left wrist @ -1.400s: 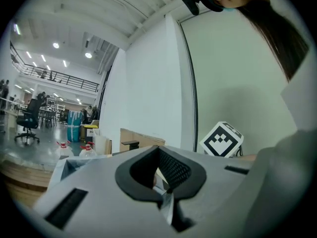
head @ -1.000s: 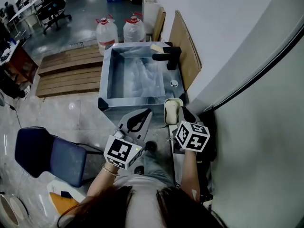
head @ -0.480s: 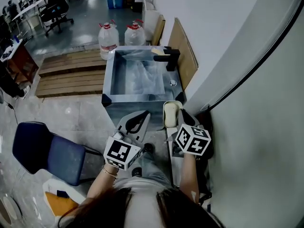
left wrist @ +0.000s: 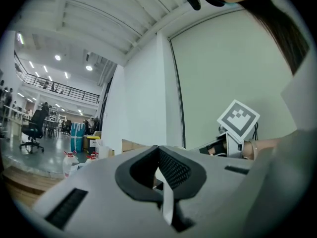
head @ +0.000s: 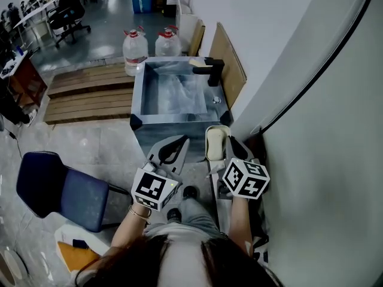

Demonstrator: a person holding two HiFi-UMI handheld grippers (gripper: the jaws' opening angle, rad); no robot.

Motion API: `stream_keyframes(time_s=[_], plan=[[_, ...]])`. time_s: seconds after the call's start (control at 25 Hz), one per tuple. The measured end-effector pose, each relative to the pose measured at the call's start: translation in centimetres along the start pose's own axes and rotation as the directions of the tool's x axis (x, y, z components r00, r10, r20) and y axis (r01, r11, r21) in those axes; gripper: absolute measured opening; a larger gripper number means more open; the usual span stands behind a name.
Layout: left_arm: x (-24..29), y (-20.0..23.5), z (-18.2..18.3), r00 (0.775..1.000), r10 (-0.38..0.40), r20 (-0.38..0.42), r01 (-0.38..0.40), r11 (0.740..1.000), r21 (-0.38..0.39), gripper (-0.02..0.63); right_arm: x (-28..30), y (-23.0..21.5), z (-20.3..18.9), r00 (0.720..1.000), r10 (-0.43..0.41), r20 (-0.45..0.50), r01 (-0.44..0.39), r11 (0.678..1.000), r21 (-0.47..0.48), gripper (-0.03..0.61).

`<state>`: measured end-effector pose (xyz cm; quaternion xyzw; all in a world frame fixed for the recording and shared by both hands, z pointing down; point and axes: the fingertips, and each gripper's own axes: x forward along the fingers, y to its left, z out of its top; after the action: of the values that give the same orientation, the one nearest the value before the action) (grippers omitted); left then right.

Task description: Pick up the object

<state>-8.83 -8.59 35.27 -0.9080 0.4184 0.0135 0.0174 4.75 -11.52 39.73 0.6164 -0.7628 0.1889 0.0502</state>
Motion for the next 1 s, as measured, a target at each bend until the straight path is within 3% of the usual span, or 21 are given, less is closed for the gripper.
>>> stream_keyframes(time_s=[0.52,1.0], plan=[[-0.1,-0.2,1.0,1.0,0.014,0.021,-0.014,1.0,0.0,0.008,-2.5,1.3,1.5,0.998,0.033,0.05,-0.033,0.999,-0.01,0.034],[-1.0,-3.4,1.7,0.998,0.057,0.01,-0.057,0.998,0.007,0.008,-6.0,0.6,2.6,0.992,0.094,0.08,-0.094,0.996,-0.01,0.034]])
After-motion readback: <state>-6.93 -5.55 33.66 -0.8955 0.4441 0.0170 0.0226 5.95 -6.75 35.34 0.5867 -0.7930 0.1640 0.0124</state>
